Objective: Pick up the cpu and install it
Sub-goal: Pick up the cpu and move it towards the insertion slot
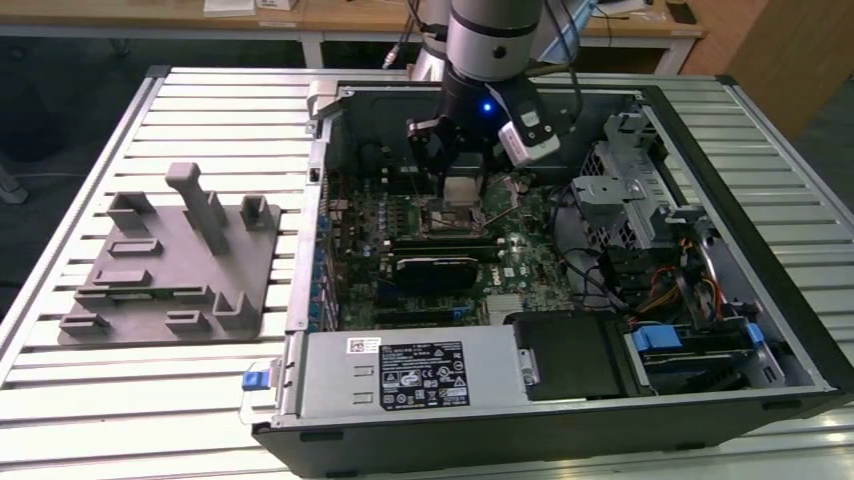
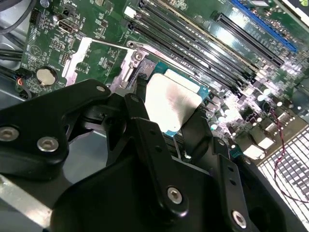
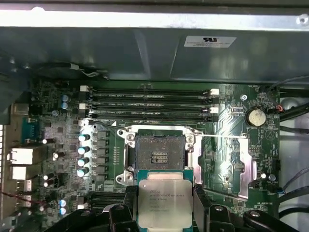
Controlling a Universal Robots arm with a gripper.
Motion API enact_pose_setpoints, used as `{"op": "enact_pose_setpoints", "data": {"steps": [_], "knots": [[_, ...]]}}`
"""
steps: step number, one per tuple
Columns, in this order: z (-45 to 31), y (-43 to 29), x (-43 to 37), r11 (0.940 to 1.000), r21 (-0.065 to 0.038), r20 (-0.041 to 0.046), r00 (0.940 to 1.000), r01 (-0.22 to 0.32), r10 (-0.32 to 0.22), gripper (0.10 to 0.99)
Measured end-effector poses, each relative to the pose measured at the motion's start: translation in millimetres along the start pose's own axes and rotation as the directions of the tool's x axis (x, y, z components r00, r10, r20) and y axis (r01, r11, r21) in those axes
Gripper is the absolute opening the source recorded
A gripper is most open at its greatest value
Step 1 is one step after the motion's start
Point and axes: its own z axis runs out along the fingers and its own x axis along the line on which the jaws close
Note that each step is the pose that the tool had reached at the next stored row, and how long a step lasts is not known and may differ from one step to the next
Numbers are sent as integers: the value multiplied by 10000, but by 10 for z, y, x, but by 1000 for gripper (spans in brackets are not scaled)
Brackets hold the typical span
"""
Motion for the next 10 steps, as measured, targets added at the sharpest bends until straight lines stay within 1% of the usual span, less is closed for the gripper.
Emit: {"op": "enact_pose_setpoints", "data": {"steps": [3,10], "knots": [[37,-2,-1,10000,1,42,10000,13,-13,541],[161,4,-13,10000,1,46,10000,29,-29,541]]}}
